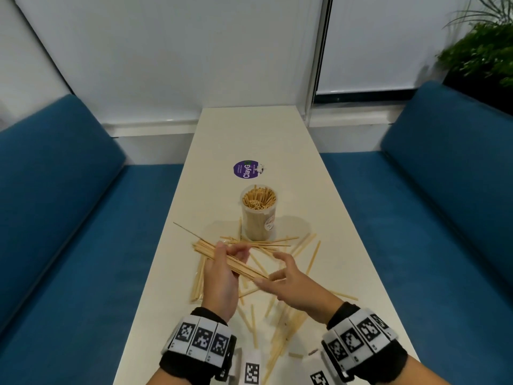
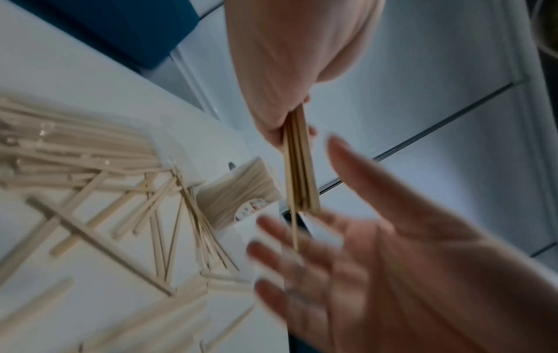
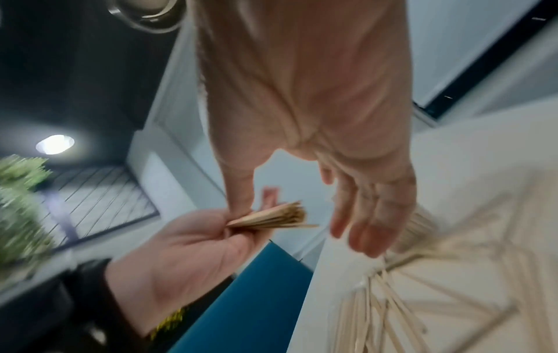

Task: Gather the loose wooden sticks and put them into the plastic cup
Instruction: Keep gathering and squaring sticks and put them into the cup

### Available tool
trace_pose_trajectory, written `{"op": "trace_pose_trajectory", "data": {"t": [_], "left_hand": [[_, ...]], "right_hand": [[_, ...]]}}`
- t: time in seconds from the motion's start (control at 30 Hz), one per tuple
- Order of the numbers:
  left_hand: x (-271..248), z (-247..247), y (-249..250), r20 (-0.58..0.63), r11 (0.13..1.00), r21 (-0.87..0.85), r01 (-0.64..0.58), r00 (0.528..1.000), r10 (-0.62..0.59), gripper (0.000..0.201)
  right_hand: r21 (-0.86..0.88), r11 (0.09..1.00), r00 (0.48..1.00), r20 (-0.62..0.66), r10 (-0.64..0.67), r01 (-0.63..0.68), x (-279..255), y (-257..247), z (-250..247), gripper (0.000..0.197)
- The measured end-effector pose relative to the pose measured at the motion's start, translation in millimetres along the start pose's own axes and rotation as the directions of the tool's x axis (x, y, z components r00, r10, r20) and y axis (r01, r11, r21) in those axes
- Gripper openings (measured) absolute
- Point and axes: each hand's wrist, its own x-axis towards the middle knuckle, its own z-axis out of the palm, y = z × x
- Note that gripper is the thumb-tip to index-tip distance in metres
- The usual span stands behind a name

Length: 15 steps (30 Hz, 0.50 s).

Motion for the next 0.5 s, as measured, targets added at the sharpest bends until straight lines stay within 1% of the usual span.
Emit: {"op": "trace_pose_trajectory", "data": {"t": [0.03,0.07,0.1,0.13,0.17,0.2,0.23,0.27,0.4,0.43,0.47,0.5], "left_hand": [[1,0,2,-0.015,0.999,-0.006,-0.042,0.999,0.042,0.045],[2,0,3,-0.023,0.996,0.011,-0.083,0.996,0.083,0.041],[1,0,3,-0.016,0.991,0.040,-0.125,0.992,0.126,0.038],[1,1,0,0.002,0.985,0.065,-0.160,0.987,0.160,0.037],[-1,3,-2,0.024,0.978,0.086,-0.189,0.982,0.188,0.035],[-3,5,-6,0.045,0.972,0.110,-0.209,0.978,0.205,0.033],[-5,7,-9,0.066,0.965,0.147,-0.219,0.975,0.211,0.032],[-8,9,-12,0.084,0.957,0.193,-0.217,0.975,0.205,0.031],[-15,6,-23,0.125,0.930,0.332,-0.156,0.985,0.120,0.033],[-15,4,-24,0.137,0.924,0.357,-0.139,0.986,0.095,0.035],[-13,1,-26,0.140,0.919,0.378,-0.114,0.988,0.065,0.035],[-11,-4,-26,0.134,0.917,0.391,-0.081,0.991,0.030,0.033]], "right_hand": [[0.124,0.991,0.999,-0.001,0.055,-0.054,0,3,-2,0.081],[0.279,0.953,0.993,0.014,0.120,-0.120,1,7,-4,0.076],[0.449,0.874,0.982,0.053,0.181,-0.185,2,10,-5,0.071],[0.601,0.764,0.970,0.098,0.222,-0.235,4,12,-6,0.067],[0.708,0.652,0.960,0.144,0.240,-0.270,6,12,-6,0.064],[0.765,0.574,0.953,0.185,0.238,-0.292,8,9,-6,0.058],[0.790,0.532,0.951,0.220,0.218,-0.305,9,6,-5,0.052],[0.797,0.520,0.951,0.243,0.189,-0.307,8,2,-4,0.044],[0.768,0.580,0.954,0.295,0.058,-0.273,3,-6,0,0.032],[0.733,0.629,0.954,0.297,0.045,-0.258,4,-4,-2,0.030],[0.655,0.722,0.962,0.269,0.054,-0.224,5,0,-4,0.029],[0.486,0.858,0.977,0.198,0.077,-0.166,6,8,-8,0.029]]}}
